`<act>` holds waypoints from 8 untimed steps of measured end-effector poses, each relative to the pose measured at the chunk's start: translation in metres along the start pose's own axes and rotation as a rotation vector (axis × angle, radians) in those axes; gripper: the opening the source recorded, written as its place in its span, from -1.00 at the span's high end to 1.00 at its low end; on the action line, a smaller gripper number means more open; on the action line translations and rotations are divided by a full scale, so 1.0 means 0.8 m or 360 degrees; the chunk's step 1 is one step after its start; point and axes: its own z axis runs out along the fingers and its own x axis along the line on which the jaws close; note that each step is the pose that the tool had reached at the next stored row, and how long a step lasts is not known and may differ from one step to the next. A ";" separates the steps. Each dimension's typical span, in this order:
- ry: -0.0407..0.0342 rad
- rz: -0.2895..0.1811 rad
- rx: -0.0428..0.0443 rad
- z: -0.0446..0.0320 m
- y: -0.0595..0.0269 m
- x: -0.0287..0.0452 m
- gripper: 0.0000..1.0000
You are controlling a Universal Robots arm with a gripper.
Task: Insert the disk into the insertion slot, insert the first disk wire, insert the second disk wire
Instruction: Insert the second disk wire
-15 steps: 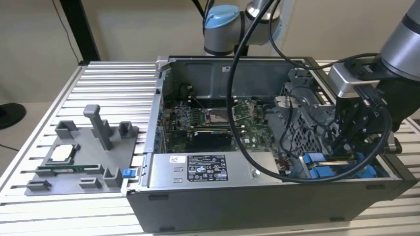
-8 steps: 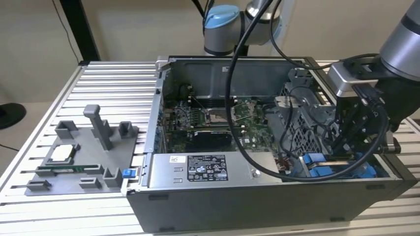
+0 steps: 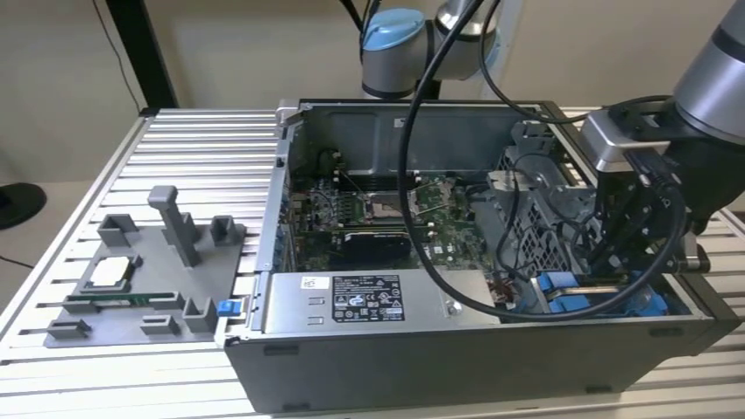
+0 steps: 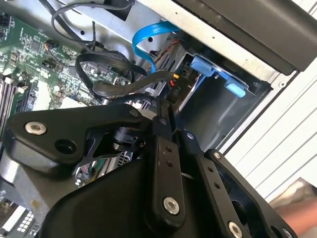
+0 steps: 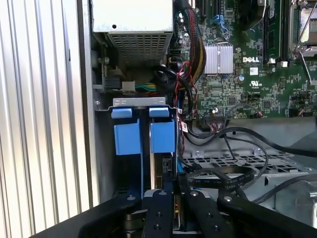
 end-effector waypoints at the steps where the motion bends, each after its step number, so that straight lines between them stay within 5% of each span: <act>1: 0.0000 0.0000 0.0000 -0.0006 0.000 0.0000 1.00; 8: 0.0001 0.0000 0.0001 -0.0050 0.000 -0.0003 1.00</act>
